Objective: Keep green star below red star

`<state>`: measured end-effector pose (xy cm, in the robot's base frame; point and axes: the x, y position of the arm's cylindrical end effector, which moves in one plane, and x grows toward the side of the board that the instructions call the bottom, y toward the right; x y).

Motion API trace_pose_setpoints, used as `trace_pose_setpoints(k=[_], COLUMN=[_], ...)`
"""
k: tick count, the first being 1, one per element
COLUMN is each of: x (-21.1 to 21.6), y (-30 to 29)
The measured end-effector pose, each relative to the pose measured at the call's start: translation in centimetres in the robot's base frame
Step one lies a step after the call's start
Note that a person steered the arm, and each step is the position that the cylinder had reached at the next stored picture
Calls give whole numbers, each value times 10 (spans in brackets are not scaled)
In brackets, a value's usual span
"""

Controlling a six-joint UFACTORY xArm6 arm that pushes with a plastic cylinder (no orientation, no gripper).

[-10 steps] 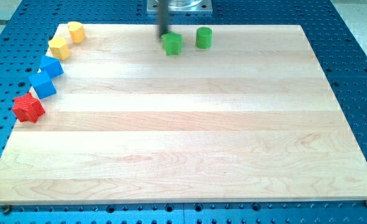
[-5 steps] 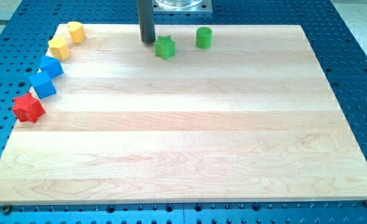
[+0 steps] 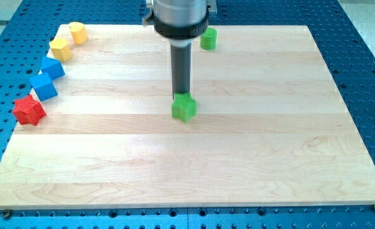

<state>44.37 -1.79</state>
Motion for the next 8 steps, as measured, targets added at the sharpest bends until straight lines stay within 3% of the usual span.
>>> trace_pose_setpoints(k=[2, 4, 5, 7, 8], x=[-18, 34, 47, 42, 38], y=[88, 1, 40, -180, -102])
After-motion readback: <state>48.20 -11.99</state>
